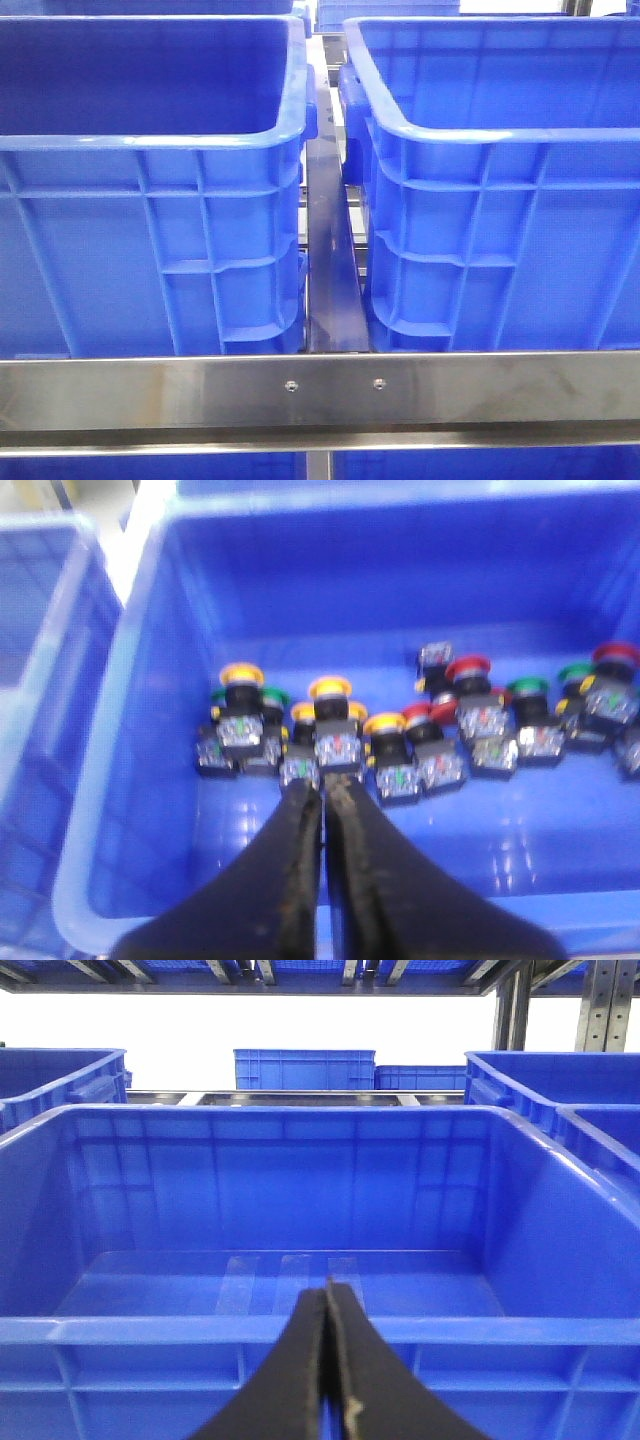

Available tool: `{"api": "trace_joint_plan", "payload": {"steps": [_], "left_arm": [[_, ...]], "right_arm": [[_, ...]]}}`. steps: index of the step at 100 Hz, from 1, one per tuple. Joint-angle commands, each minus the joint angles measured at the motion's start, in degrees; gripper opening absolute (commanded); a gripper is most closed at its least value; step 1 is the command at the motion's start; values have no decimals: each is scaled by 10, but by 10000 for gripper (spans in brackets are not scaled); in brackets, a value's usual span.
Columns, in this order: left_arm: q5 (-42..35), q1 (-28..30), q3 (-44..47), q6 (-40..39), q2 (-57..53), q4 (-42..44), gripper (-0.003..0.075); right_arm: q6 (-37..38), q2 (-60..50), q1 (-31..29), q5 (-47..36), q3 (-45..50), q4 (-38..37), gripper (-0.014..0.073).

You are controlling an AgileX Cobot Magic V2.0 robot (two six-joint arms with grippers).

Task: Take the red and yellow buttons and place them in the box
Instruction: 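Move the left gripper over the bin of push-button switches, then lower the open left gripper onto a red mushroom-cap button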

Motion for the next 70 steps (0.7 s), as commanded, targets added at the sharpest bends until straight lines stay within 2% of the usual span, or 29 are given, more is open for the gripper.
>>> {"api": "trace_joint_plan", "payload": {"steps": [1,17,24,31,46,51,56,70], "left_arm": [[-33,2,-22,0,22,1,-19],[-25,2,-22,0,36,3,-10],[-25,2,-22,0,36,5,40],[-25,2,-22,0,36,7,142],[-24,2,-22,0,36,7,461],[-27,2,-22,-4,36,7,530],[-33,2,-22,-4,36,7,557],[-43,0,-22,0,36,-9,543]], "right_arm": [[-1,-13,-1,-48,0,-5,-68],[-1,-13,-1,-48,0,-5,-68],[-1,-13,-1,-48,0,-5,-68],[-1,-13,-1,-48,0,-5,-68],[-1,-13,-1,-48,0,-5,-68],[-1,-13,-1,-48,0,-5,-68],[-1,-13,-1,-48,0,-5,-68],[-1,-13,-1,-48,0,-5,-68]]}}
